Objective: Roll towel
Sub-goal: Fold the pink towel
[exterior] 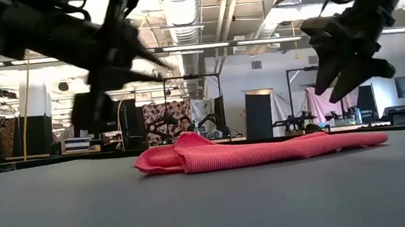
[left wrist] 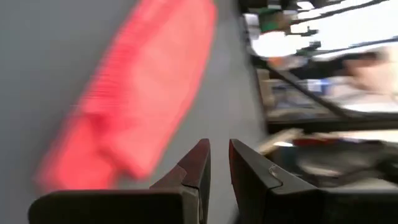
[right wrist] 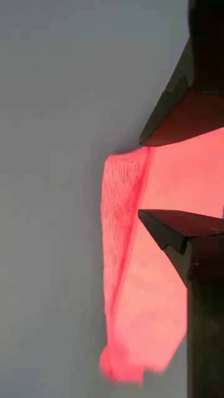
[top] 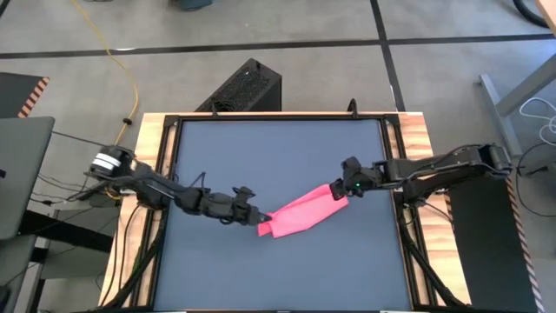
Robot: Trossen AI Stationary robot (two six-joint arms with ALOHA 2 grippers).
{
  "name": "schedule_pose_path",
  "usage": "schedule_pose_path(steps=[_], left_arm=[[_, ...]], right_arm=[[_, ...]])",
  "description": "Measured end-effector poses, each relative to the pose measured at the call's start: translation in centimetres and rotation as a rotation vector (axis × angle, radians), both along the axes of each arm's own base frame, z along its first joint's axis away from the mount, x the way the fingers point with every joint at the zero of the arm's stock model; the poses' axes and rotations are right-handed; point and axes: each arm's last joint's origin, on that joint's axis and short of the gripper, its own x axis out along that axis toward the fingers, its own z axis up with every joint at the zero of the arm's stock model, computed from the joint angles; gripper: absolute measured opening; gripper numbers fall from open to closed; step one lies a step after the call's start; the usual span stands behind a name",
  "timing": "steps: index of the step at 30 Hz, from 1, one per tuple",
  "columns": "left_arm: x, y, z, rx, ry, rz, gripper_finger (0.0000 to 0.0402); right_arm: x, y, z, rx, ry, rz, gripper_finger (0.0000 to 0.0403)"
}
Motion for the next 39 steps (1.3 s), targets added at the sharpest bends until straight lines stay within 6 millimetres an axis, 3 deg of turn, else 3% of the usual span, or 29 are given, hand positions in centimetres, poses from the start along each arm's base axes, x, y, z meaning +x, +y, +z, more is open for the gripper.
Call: schedule_pose_path(steps=[4, 10, 16, 21, 30, 39], left_arm=[[1.5, 0.0, -0.8, -0.008, -0.104, -0.029, 0.0047], [2.5, 0.0, -2.6, 0.125, 0.039, -0.145, 0.0047], [3.2, 0.0, -0.1, 0.413, 0.002, -0.102, 0.0047], [3.1, 0.9, 0.8, 0.613, 0.211, -0.175, 0.0047], [4.6, 2.6, 2.9, 0.756, 0.333, -0.378, 0.0047], [4.4, 3.0, 3.0, 0.787, 0.370, -0.542, 0.0047]], right_arm=[[-0.8, 0.0, -0.5, 0.015, -0.055, -0.016, 0.0201], [-1.3, 0.0, -1.1, 0.010, -0.051, -0.010, 0.0201], [-1.6, 0.2, -1.4, -0.036, -0.033, -0.004, 0.0201], [-1.5, 0.2, -1.2, -0.079, -0.044, -0.013, 0.0201], [-1.3, -0.8, -1.1, -0.107, -0.054, -0.038, 0.0201], [-1.3, -0.9, -1.0, -0.120, -0.059, -0.024, 0.0201]])
